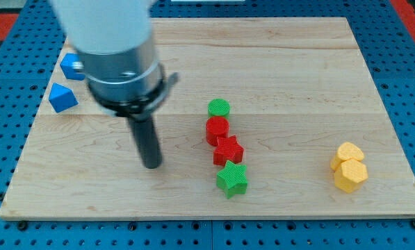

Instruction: Slide red star to top center

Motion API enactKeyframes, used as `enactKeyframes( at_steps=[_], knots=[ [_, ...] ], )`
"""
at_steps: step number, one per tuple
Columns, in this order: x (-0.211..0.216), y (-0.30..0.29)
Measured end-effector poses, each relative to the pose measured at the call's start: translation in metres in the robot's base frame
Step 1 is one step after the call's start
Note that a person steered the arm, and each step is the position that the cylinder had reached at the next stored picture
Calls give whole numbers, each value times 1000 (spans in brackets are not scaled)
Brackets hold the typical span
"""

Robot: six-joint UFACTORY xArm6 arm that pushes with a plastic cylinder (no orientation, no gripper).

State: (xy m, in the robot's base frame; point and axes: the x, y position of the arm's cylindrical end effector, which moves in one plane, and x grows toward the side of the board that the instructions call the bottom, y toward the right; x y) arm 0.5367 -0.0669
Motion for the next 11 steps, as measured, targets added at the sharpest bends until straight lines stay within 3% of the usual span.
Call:
enactKeyframes(
  at_steps=[1,3,5,6,8,10,11],
  knots=[
    [-2,55],
    [-47,130],
    [-37,114],
    [-9,118],
    [-2,149],
    [-85,179],
    [-81,180]
  ],
)
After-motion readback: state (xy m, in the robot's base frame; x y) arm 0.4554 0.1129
